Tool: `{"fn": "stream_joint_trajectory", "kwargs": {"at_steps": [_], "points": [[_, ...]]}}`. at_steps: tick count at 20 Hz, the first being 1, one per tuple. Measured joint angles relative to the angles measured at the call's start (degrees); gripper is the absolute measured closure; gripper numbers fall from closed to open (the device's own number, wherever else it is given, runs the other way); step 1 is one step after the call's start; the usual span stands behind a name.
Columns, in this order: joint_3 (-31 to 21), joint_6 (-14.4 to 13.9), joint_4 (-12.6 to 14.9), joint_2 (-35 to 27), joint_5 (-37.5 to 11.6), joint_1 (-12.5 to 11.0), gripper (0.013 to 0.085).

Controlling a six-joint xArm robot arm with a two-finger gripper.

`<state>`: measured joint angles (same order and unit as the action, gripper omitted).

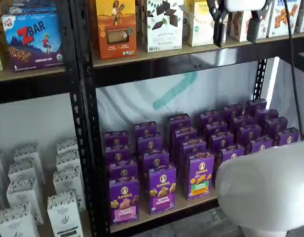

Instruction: Pick up the purple box with a pink patch in the middle, on the bottom shelf, the first box from the left

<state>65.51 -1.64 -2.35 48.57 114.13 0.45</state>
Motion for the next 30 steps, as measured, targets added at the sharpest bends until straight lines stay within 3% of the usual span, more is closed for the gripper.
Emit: {"fn": "stream_joint_trajectory", "kwargs": {"at_steps": [3, 6, 14, 21, 27, 30], "points": [[0.55, 2.31, -5.4, -0.78, 1.55, -4.85, 0.013], [0.7, 2.72, -5.94, -1.09, 1.51, -5.31, 0.013], [-2.52, 1.79, -4.53, -0.77, -1.65, -3.46, 0.013], [-9.57, -0.18, -3.16, 0.92, -6.54, -0.57, 0.013], [-18.87, 0.01, -5.38, 4.18, -14.52, -0.58, 0.013], [-22.17, -1.05, -4.41, 4.26, -16.58, 0.9, 0.013]]}}
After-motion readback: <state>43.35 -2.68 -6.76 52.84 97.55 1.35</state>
